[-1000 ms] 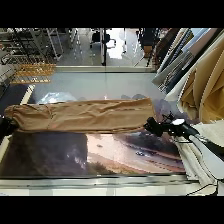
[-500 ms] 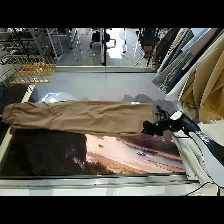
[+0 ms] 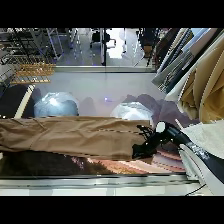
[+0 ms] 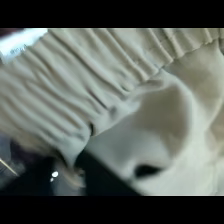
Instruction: Fold the clothes and pants, and hang the long-sleeved shirts on hangers.
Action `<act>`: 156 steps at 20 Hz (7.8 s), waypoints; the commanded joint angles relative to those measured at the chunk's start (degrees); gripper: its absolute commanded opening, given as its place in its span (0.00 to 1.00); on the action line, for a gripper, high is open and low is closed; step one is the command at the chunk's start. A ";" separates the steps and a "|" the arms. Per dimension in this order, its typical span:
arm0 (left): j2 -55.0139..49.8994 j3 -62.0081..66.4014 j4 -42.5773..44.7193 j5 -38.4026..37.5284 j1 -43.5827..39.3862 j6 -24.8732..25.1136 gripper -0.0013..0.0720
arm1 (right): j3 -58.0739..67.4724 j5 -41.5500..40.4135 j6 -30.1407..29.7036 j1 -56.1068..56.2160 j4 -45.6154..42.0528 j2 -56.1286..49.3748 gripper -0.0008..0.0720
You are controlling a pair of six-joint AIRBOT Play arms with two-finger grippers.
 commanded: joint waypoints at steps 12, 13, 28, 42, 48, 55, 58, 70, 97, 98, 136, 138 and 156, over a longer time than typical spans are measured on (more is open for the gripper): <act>7.76 3.72 -26.80 -8.11 -5.25 8.46 0.39 | -1.11 -6.05 -23.98 -36.96 12.87 -2.51 0.73; 7.76 3.50 -26.67 -9.31 -6.95 9.27 0.35 | -1.11 -6.34 -25.97 -36.98 13.88 -4.33 0.73; 7.76 -12.66 -26.73 -14.91 -38.82 21.97 0.03 | 6.78 -12.00 -11.96 -27.39 -7.72 0.48 0.04; 11.04 -17.68 -18.38 -9.42 -47.54 7.58 0.03 | 21.16 -17.64 8.20 22.93 -7.37 5.25 0.04; 20.65 -15.23 -19.30 -11.65 -37.70 7.04 0.03 | 37.90 -29.24 10.78 37.07 2.03 -22.60 0.04; 20.44 -15.89 -19.28 -12.26 -36.74 7.10 0.03 | 47.43 -4.66 12.63 22.34 -8.59 -20.15 0.78; 20.44 -15.89 -19.28 -12.26 -36.74 7.96 0.03 | 37.03 0.15 11.19 9.40 -7.74 -11.56 0.78; 20.44 -15.89 -19.30 -12.28 -36.98 8.13 0.03 | 11.17 -10.84 -25.66 -6.78 27.36 -15.72 0.78; 22.12 -31.12 -15.04 13.97 -45.13 7.85 0.03 | 39.47 -11.34 14.62 19.50 -10.38 4.79 0.04; 24.46 -28.20 -15.08 9.09 -43.58 7.76 0.03 | 42.18 -13.00 14.64 23.82 -10.47 1.27 0.04; 23.76 -25.38 -10.12 3.32 -54.69 30.64 0.88 | 40.11 -0.13 9.03 9.01 -0.70 -11.32 0.81; 22.25 -25.38 -6.80 5.73 -55.91 30.64 0.78 | 38.01 -0.81 9.01 9.03 0.24 -11.32 0.81; 13.62 -24.57 -30.23 -3.08 -32.70 30.18 0.06 | 23.54 -19.63 -2.56 9.44 25.24 -20.83 0.90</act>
